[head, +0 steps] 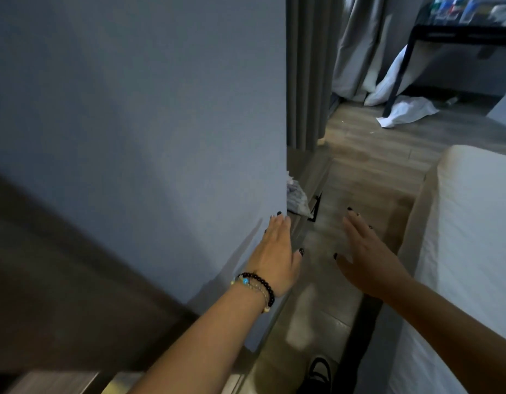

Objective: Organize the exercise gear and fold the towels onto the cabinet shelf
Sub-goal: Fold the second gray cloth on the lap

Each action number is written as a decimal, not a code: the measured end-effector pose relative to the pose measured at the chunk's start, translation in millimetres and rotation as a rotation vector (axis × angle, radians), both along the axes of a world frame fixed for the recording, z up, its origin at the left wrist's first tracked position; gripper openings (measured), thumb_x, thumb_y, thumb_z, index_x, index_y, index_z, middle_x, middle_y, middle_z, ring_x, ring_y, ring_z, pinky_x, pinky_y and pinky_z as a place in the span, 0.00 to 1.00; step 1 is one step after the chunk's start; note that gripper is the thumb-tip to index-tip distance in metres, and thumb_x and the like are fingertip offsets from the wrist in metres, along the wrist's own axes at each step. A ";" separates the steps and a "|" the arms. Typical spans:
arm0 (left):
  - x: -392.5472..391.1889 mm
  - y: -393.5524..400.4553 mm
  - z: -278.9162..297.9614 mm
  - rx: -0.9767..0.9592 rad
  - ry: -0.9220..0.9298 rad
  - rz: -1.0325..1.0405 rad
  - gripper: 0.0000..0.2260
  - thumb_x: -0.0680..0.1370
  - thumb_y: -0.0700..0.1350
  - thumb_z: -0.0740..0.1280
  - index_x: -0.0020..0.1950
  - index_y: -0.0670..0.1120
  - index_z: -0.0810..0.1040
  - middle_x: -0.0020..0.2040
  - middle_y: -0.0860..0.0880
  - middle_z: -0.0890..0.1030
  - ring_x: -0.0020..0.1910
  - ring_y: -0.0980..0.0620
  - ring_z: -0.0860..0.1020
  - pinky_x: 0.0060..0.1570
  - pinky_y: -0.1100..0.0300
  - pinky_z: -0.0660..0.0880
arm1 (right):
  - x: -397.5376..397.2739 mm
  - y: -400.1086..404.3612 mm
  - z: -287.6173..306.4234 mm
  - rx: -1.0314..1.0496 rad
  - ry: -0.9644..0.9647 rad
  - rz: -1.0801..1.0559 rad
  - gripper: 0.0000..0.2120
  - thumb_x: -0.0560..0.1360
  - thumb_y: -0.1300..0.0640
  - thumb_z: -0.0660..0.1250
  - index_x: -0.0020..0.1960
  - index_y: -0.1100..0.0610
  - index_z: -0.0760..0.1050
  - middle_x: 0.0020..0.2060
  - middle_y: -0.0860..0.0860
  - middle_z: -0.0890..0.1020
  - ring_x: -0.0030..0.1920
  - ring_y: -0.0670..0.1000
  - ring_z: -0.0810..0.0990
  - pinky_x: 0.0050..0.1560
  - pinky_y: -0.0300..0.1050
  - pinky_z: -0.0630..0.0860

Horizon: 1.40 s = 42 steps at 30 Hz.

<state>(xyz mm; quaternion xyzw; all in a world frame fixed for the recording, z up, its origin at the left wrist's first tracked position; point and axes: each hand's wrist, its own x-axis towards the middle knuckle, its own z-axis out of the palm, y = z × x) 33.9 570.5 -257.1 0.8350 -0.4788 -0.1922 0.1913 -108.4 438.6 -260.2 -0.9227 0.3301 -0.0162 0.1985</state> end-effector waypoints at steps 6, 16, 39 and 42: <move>8.8 -68.4 -19.0 0.017 0.163 0.158 0.31 0.83 0.49 0.55 0.79 0.44 0.40 0.80 0.48 0.41 0.78 0.53 0.41 0.72 0.65 0.42 | 26.9 -77.3 -6.6 0.058 0.113 0.060 0.39 0.78 0.48 0.63 0.78 0.54 0.42 0.78 0.52 0.42 0.78 0.52 0.42 0.77 0.51 0.50; 28.4 -176.8 -43.5 0.010 0.289 0.245 0.33 0.82 0.47 0.58 0.79 0.46 0.39 0.80 0.48 0.43 0.78 0.51 0.47 0.73 0.62 0.48 | 55.3 -177.2 -23.3 0.104 0.173 0.144 0.36 0.79 0.50 0.61 0.78 0.55 0.45 0.78 0.53 0.44 0.78 0.53 0.42 0.75 0.48 0.47; 138.0 -308.4 -131.8 -0.063 0.468 0.694 0.39 0.80 0.41 0.63 0.78 0.48 0.35 0.79 0.48 0.50 0.77 0.48 0.52 0.75 0.53 0.54 | 192.3 -356.6 -87.1 0.301 0.267 0.367 0.34 0.80 0.51 0.60 0.79 0.57 0.46 0.78 0.54 0.47 0.78 0.53 0.50 0.74 0.44 0.54; 144.3 -324.3 -139.9 -0.042 0.554 0.754 0.42 0.80 0.43 0.65 0.77 0.48 0.33 0.79 0.48 0.52 0.77 0.47 0.56 0.75 0.51 0.58 | 210.6 -379.4 -97.0 0.302 0.317 0.449 0.34 0.80 0.50 0.60 0.79 0.57 0.46 0.78 0.54 0.47 0.78 0.54 0.49 0.75 0.44 0.54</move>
